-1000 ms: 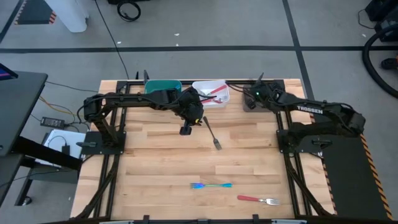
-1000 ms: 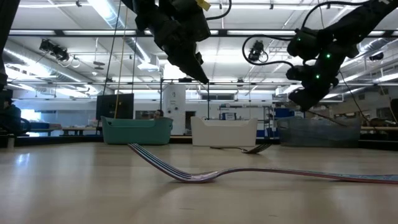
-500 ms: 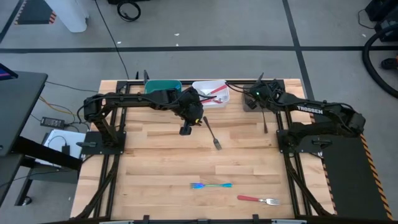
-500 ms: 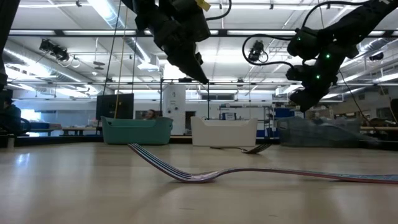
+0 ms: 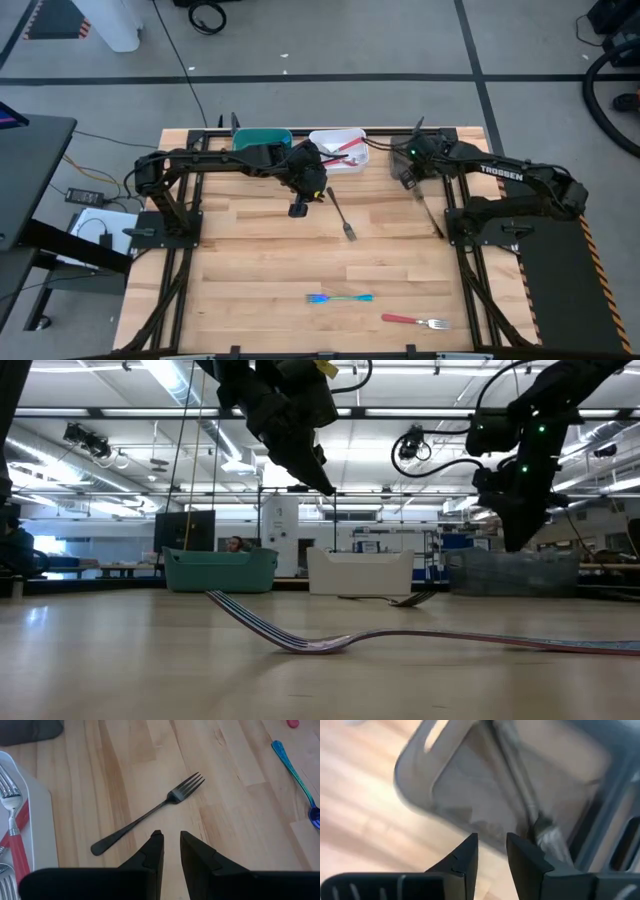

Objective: Sort silverware by color (type)
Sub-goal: Put the black fork into the black bin

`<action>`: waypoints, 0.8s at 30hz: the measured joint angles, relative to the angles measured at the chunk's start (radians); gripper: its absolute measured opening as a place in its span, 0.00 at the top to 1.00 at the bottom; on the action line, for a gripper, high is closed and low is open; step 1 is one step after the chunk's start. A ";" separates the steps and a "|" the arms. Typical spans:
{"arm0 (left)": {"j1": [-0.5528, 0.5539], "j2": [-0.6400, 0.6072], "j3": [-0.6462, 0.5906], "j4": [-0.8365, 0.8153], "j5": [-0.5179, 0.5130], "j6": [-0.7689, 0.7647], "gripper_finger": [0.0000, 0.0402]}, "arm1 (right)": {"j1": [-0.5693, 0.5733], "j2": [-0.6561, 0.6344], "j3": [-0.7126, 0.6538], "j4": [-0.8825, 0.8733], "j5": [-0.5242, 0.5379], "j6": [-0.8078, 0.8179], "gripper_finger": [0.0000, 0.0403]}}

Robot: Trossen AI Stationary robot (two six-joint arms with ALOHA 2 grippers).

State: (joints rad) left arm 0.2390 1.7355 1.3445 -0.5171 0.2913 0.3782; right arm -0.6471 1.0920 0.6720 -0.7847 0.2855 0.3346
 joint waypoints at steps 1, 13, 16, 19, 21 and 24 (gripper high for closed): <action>0.000 0.000 0.000 0.000 0.000 0.000 0.84 | 0.007 0.000 0.000 -0.018 -0.017 0.009 0.73; 0.000 0.000 0.000 -0.012 0.000 0.000 0.84 | 0.162 -0.001 0.000 -0.186 -0.165 0.195 0.72; 0.000 0.000 0.000 -0.019 0.000 0.000 0.84 | 0.233 -0.001 0.000 -0.309 -0.183 0.302 0.72; 0.000 0.001 0.000 -0.021 0.000 0.000 0.84 | 0.323 -0.002 0.000 -0.386 -0.183 0.420 0.72; 0.000 0.001 0.000 -0.021 0.000 0.000 0.84 | 0.389 -0.002 -0.001 -0.397 -0.183 0.488 0.72; 0.000 0.001 0.000 -0.021 0.000 0.001 0.84 | 0.476 -0.002 -0.028 -0.348 -0.184 0.565 0.72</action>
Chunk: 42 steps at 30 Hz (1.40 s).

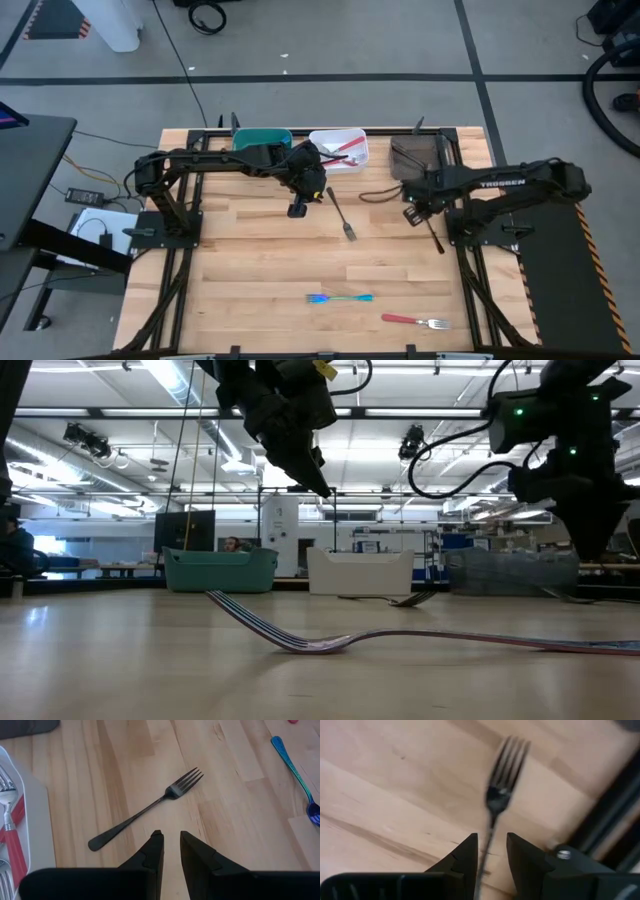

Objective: Sort silverware by color (type)
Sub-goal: Put the black fork into the black bin

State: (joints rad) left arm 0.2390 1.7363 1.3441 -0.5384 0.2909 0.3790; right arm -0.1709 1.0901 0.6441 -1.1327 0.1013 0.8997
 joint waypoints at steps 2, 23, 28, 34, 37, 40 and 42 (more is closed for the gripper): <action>0.000 0.000 0.000 0.000 0.000 0.000 0.84 | 0.044 0.000 -0.033 0.046 0.000 0.042 0.72; 0.000 0.000 0.000 0.002 0.000 0.002 0.84 | 0.105 0.003 -0.197 0.179 0.015 0.130 0.72; 0.000 0.000 0.000 0.002 0.000 0.003 0.84 | 0.106 0.000 -0.252 0.236 0.004 0.151 0.72; 0.000 0.000 0.000 0.007 0.000 0.003 0.84 | 0.104 0.000 -0.260 0.251 0.029 0.187 0.73; 0.000 0.000 0.000 0.022 0.000 0.002 0.84 | 0.096 0.000 -0.261 0.261 0.038 0.203 0.76; 0.000 0.000 0.000 0.023 0.000 0.002 0.84 | 0.096 0.001 -0.262 0.271 0.042 0.200 0.85; 0.000 0.000 0.000 0.023 0.000 0.002 0.84 | 0.096 0.001 -0.262 0.274 0.046 0.193 0.93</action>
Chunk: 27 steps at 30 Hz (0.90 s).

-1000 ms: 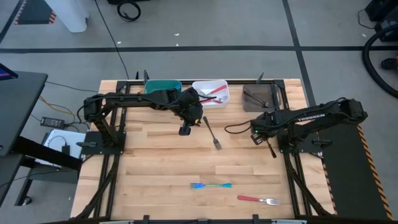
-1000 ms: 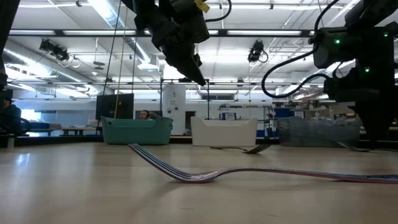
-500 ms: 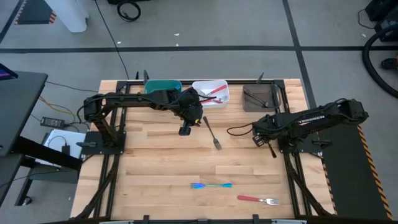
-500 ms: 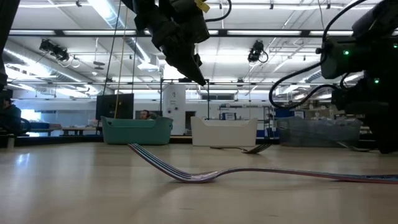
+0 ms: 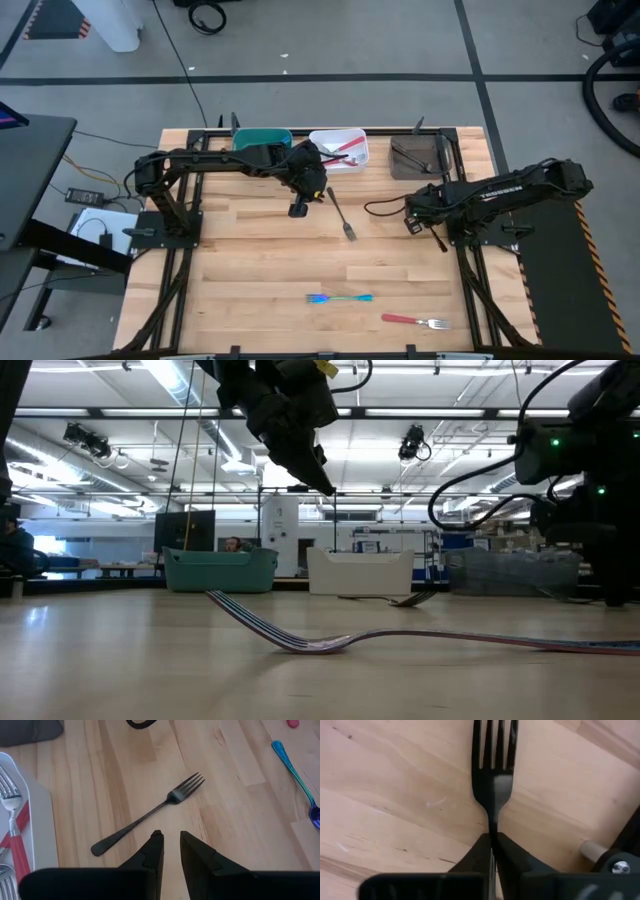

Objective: Sort silverware by color (type)
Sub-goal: Put the black fork into the black bin

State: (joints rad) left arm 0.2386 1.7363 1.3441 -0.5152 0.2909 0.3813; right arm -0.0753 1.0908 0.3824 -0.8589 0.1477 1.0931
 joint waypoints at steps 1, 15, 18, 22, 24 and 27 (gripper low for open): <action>0.000 0.000 0.000 0.000 0.000 0.000 0.84 | 0.000 0.000 0.000 -0.001 0.002 -0.004 0.95; 0.000 0.000 0.000 -0.002 -0.001 0.023 0.84 | -0.005 -0.001 0.116 -0.051 0.042 -0.140 0.98; 0.000 0.000 0.000 -0.010 -0.002 0.023 0.84 | -0.009 -0.002 0.169 -0.062 0.051 -0.195 0.98; 0.000 0.000 0.000 -0.017 -0.002 0.023 0.84 | -0.028 -0.003 0.272 -0.165 0.112 -0.269 0.98; 0.000 0.000 0.000 -0.017 -0.002 0.023 0.84 | -0.044 -0.004 0.341 -0.229 0.190 -0.310 0.98; 0.000 0.000 0.000 -0.018 -0.002 0.023 0.84 | -0.075 -0.004 0.438 -0.293 0.354 -0.397 0.98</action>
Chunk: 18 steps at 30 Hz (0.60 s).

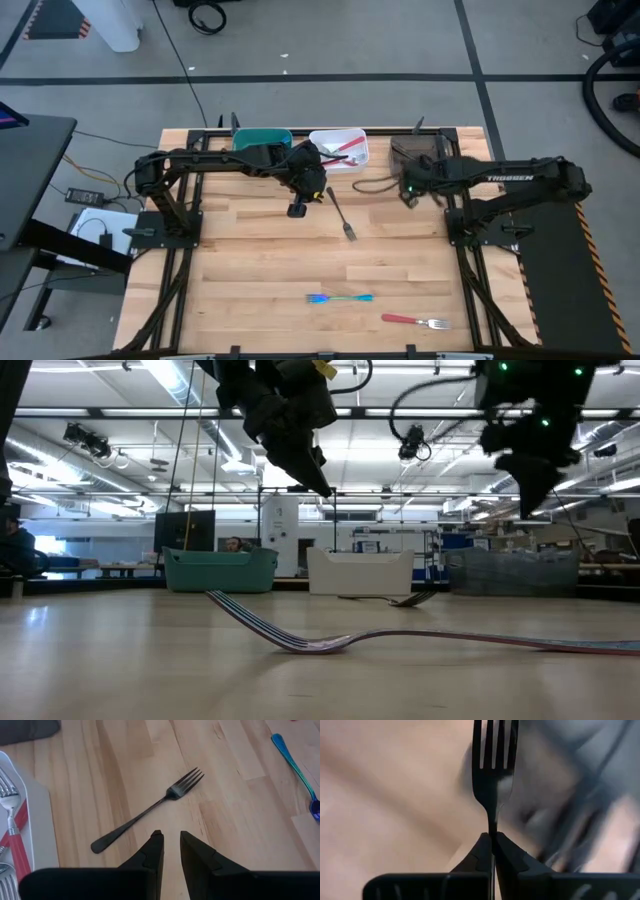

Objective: Sort silverware by color (type)
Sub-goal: Put the black fork into the black bin

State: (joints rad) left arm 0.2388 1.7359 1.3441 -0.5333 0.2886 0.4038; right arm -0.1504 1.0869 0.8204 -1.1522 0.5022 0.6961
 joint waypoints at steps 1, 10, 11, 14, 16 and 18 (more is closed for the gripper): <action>0.000 0.000 0.000 -0.001 0.000 0.000 0.84 | -0.014 -0.001 0.027 0.000 0.063 -0.041 0.98; 0.000 0.000 0.000 -0.020 0.000 0.000 0.84 | -0.208 0.011 0.067 0.185 0.201 -0.656 0.96; 0.000 0.000 0.000 -0.021 0.000 0.000 0.84 | -0.236 0.013 0.064 0.212 0.200 -0.693 0.96; 0.000 0.000 0.000 -0.021 0.000 0.001 0.84 | -0.325 0.013 0.043 0.294 0.191 -0.762 0.96; 0.000 0.000 0.000 -0.023 0.000 0.001 0.84 | -0.381 0.013 0.020 0.360 0.159 -0.803 0.96; 0.000 0.000 0.000 -0.025 0.000 0.001 0.84 | -0.431 0.013 -0.015 0.433 0.106 -0.848 0.96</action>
State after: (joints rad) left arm 0.2386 1.7359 1.3441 -0.5587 0.2886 0.4046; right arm -0.5816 1.1004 0.8058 -0.7193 0.6077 -0.1522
